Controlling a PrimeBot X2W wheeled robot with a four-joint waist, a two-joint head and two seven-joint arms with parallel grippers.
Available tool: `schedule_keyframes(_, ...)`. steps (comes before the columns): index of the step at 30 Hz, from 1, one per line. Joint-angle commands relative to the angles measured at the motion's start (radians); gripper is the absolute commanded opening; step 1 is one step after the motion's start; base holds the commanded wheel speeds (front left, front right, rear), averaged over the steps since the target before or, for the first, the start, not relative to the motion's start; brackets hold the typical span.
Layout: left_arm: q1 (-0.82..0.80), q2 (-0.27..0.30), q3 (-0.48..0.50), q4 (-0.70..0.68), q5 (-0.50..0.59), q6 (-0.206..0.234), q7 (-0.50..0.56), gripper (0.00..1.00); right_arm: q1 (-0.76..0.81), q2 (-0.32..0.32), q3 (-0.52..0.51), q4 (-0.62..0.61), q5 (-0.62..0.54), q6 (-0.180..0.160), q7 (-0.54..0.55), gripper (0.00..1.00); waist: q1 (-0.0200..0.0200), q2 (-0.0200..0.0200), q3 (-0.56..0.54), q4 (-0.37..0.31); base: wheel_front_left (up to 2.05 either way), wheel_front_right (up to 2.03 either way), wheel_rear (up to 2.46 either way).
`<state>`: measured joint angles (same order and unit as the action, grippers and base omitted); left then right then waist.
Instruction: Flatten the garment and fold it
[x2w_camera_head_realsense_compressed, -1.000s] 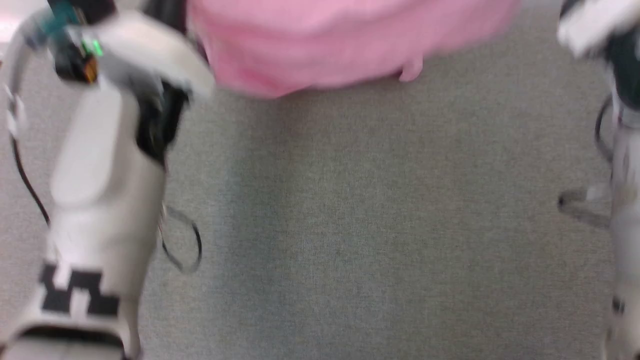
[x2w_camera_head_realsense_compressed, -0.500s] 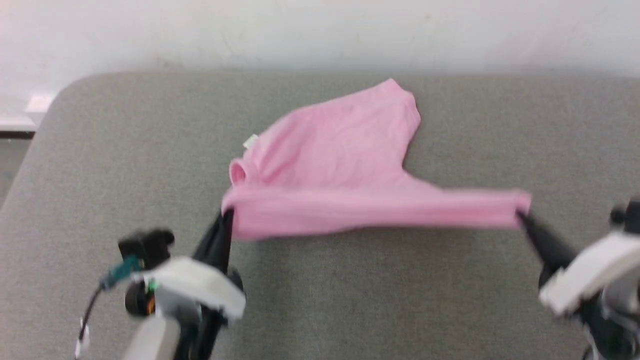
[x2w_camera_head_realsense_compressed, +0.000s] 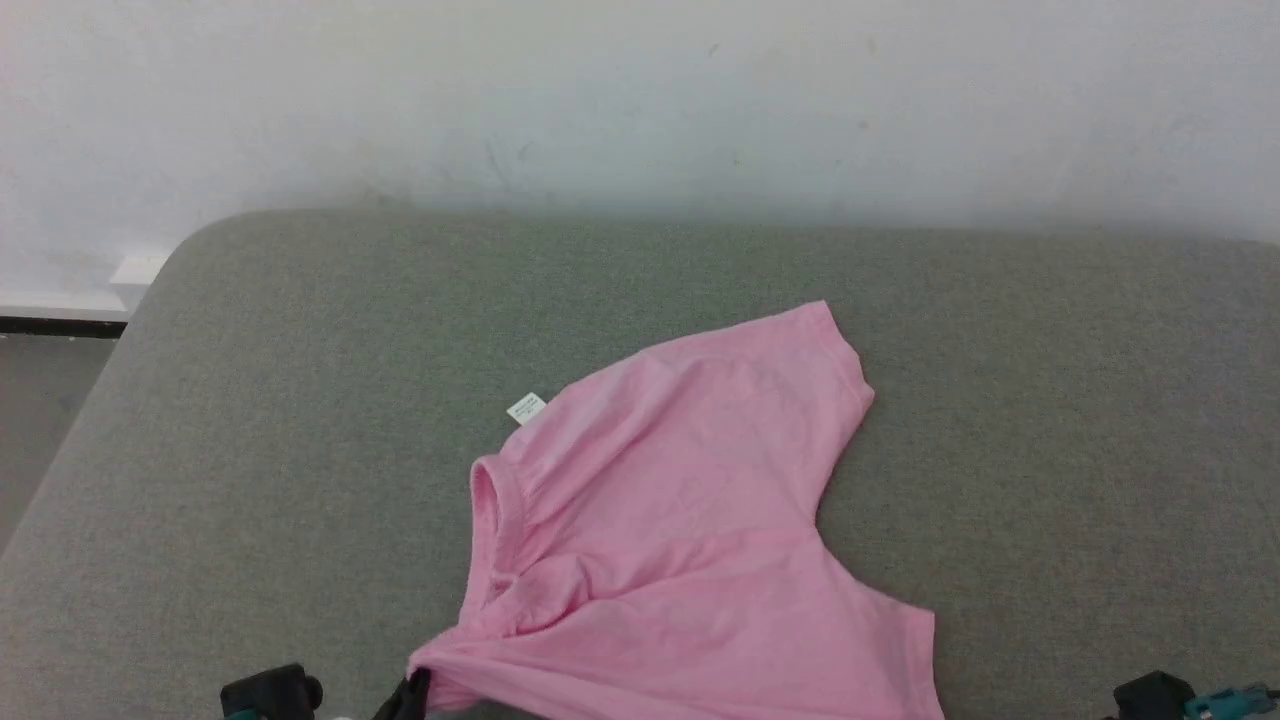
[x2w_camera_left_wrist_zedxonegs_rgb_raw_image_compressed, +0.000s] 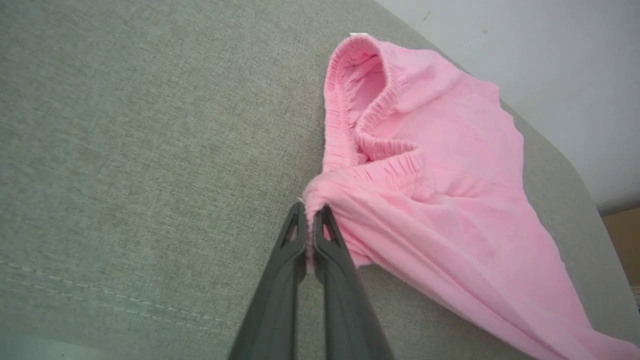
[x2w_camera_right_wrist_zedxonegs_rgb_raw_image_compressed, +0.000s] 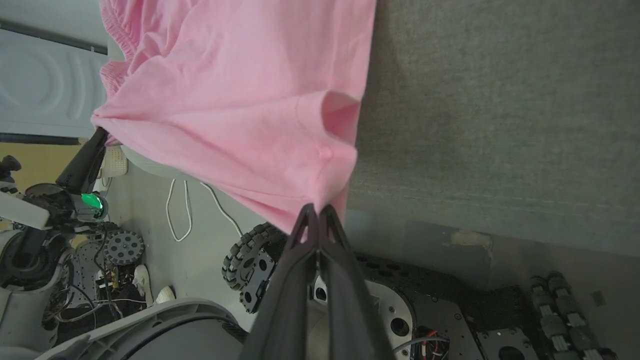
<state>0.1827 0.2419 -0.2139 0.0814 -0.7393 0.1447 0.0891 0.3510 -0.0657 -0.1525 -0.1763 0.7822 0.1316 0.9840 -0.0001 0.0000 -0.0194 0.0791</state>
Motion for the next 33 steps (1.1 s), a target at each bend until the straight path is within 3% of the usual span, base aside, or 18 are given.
schedule_keyframes(1,0.013,0.017,0.011,-0.008,-0.002,0.012,0.011,0.00,0.015,-0.008,-0.002,-0.012,0.003,-0.001,0.029,0.00,0.0001,0.0000,-0.006,0.002,0.00,0.00,0.00)
schedule_keyframes(6,0.050,0.038,0.024,-0.061,-0.024,0.051,0.078,0.00,0.031,-0.004,-0.028,-0.088,0.002,-0.001,0.149,0.00,0.0001,0.0000,-0.010,0.004,0.00,0.00,0.00)
schedule_keyframes(15,-0.029,-0.015,0.067,-0.132,-0.087,0.035,0.032,0.00,-0.237,0.011,-0.038,-0.076,-0.061,-0.001,-0.037,0.00,0.0001,0.0000,0.031,0.003,0.00,0.00,0.00)
schedule_keyframes(25,-0.227,-0.060,0.039,-0.067,-0.057,0.015,-0.019,0.00,-0.651,0.014,0.013,0.233,-0.223,-0.001,-0.313,0.00,0.0001,0.0000,0.151,0.031,0.00,0.00,0.00)
schedule_keyframes(33,-0.354,-0.092,0.018,-0.018,-0.041,-0.004,-0.053,0.00,-0.947,0.015,0.055,0.499,-0.339,-0.001,-0.445,0.00,0.0001,0.0000,0.267,0.071,0.00,0.00,0.00)
